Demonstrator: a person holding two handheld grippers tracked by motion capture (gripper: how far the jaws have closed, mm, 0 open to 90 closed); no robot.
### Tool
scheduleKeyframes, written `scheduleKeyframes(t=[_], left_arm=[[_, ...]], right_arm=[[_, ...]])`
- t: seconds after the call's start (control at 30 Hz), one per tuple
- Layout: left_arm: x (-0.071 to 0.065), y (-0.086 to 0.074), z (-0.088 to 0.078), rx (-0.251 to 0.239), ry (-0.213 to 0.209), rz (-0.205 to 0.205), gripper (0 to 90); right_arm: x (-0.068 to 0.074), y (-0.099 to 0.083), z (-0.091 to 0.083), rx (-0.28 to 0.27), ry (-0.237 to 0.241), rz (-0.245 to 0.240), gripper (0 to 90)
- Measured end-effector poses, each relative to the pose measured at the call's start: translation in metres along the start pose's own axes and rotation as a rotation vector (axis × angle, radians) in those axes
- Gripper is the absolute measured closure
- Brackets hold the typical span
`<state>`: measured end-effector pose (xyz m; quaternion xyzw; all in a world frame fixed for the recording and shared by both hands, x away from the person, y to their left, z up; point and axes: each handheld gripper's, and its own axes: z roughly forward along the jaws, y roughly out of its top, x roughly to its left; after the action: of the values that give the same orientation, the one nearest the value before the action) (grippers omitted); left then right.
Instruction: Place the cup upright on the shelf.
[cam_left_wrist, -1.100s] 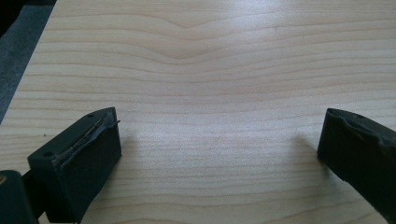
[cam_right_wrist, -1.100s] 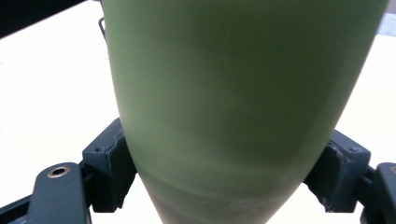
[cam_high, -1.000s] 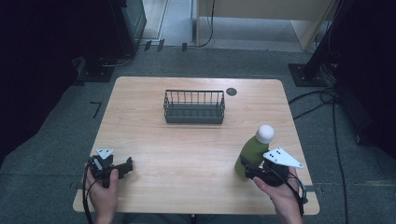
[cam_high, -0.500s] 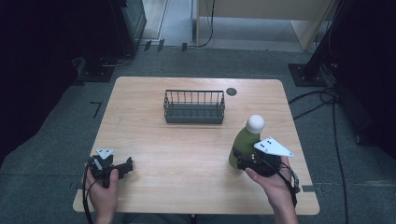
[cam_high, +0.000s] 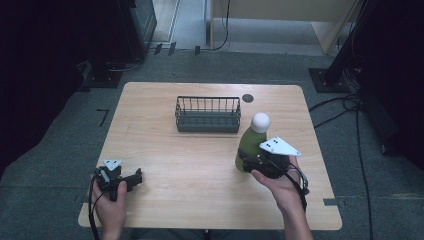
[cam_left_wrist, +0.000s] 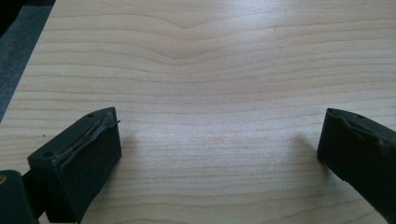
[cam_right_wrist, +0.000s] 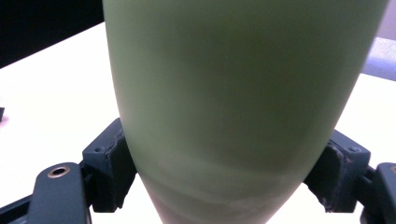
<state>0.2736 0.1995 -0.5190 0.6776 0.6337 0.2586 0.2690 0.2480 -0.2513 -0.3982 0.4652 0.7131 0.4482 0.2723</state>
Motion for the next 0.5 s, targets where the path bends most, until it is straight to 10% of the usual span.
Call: scheduleKeyframes(t=[0.5], left_arm=[[0.0, 0.0, 0.0, 0.001, -0.002, 0.002, 0.0]], right_arm=[[0.009, 0.019, 0.023, -0.02, 0.015, -0.012, 20.5]])
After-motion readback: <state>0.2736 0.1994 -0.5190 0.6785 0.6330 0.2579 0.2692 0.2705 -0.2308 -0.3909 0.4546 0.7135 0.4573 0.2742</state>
